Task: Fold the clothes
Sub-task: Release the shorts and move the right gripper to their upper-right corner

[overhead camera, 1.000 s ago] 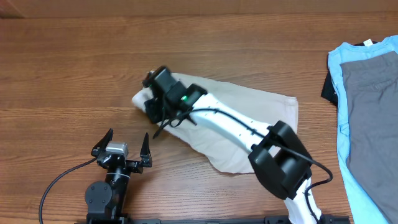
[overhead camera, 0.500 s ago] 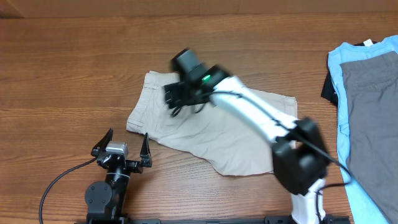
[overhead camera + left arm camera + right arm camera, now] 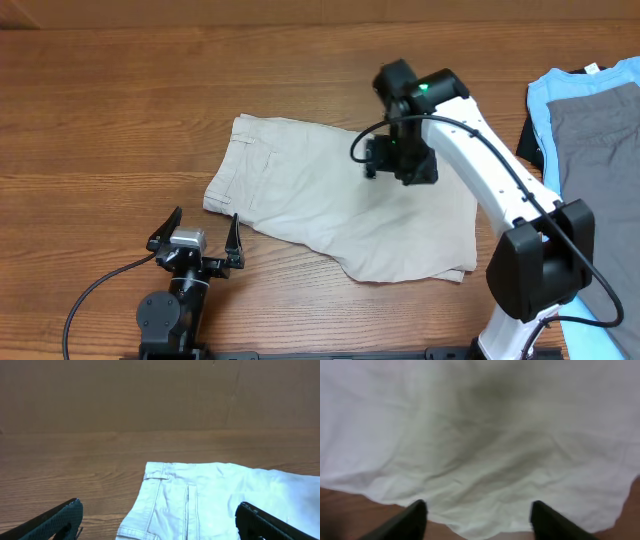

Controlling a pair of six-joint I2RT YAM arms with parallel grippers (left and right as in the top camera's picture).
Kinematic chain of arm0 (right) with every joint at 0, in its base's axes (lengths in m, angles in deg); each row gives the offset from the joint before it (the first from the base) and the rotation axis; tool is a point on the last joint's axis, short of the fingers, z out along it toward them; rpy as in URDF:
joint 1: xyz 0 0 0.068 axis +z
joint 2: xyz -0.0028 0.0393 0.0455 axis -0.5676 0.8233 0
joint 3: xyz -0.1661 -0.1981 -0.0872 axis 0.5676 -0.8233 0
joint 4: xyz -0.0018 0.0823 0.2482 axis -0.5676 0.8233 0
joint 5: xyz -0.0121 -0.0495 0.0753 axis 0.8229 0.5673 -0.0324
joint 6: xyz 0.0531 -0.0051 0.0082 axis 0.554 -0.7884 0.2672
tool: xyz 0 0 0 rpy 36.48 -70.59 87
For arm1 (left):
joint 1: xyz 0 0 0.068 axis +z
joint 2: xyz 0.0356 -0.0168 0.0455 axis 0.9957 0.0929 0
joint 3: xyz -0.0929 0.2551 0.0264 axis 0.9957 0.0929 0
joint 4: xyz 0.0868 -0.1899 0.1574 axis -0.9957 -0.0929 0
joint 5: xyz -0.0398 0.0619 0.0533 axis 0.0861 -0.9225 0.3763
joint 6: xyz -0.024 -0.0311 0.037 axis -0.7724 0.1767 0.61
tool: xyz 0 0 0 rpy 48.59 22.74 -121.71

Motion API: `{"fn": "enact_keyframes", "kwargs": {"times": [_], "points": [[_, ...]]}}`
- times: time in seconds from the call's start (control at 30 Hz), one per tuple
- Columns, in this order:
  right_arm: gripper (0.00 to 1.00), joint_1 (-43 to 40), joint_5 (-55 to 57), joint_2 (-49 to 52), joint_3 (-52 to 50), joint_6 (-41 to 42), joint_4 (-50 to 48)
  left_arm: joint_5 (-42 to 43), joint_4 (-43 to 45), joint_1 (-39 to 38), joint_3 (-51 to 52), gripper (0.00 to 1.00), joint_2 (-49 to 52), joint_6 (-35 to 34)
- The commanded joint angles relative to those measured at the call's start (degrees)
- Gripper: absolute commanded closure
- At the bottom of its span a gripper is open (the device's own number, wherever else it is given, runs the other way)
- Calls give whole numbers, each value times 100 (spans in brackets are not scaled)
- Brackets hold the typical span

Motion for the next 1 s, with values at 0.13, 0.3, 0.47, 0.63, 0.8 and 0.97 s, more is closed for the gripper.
{"fn": "enact_keyframes", "kwargs": {"times": [0.13, 0.3, 0.47, 0.63, 0.8, 0.97], "points": [[96, -415, 105, 7, -1226, 354, -354, -37, -9, -37, 20, 0, -44, 144], [96, -426, 103, 9, -2028, 485, -798, -37, -9, -37, 20, 0, -44, 144], [96, -426, -48, 13, -2669, 815, -1338, -37, -9, -37, 20, 0, -44, 146], [78, -426, -46, 28, -3102, 973, -2002, -37, -9, -37, 20, 0, -44, 144], [89, -426, -42, 33, -3401, 973, -2789, -37, -9, -37, 20, 0, -44, 144], [96, -426, 46, 109, -3480, 973, -3364, -37, -7, -37, 20, 0, -44, 146]]}}
